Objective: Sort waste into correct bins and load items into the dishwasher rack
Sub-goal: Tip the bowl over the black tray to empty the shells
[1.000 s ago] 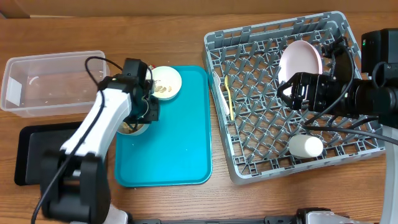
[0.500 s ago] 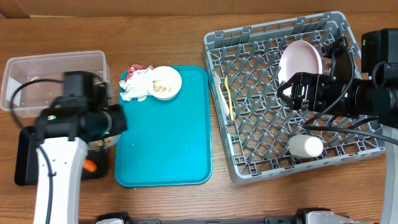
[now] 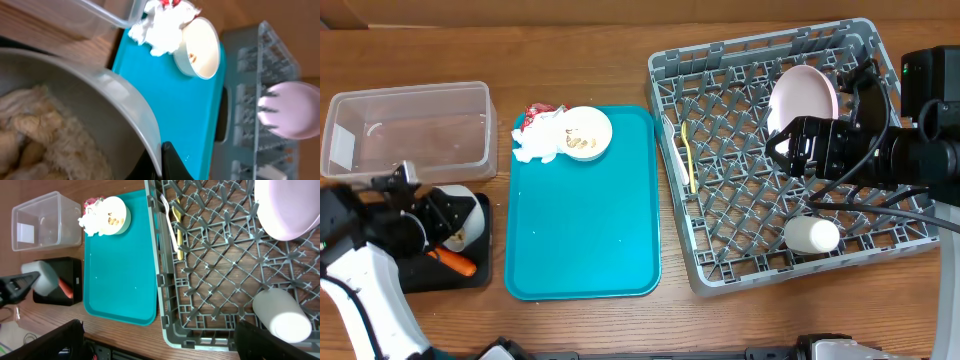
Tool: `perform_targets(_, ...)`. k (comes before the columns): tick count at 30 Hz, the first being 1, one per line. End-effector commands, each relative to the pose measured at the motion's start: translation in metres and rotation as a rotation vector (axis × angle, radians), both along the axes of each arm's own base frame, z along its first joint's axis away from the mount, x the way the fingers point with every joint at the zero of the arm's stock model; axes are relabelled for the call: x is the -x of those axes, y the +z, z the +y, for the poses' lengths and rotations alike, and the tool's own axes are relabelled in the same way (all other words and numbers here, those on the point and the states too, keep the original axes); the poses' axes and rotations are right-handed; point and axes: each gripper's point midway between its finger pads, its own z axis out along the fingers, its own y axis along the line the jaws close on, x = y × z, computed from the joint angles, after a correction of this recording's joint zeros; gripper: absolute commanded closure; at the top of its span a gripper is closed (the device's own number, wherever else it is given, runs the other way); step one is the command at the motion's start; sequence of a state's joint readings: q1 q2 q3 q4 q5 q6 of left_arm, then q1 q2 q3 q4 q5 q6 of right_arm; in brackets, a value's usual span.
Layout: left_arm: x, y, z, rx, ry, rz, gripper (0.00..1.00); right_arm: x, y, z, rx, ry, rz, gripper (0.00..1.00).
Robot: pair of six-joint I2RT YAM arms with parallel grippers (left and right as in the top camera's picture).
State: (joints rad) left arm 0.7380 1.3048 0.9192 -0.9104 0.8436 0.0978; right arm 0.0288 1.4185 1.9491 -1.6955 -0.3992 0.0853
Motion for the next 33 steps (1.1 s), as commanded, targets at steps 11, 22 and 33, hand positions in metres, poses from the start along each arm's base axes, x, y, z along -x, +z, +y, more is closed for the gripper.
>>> perform_targets(11,0.022,0.028,0.012,0.278,0.031,-0.611,0.96,0.002,0.001,0.0,0.006,0.004,-0.01,0.0)
perform_targets(22,0.029,0.026,0.02,0.285,0.075,-0.649,0.95,0.002,0.001,0.0,0.006,0.004,-0.01,0.0)
perform_targets(33,0.028,0.018,0.023,0.25,0.083,-0.614,0.96,0.002,0.001,0.0,0.006,0.004,-0.01,0.0)
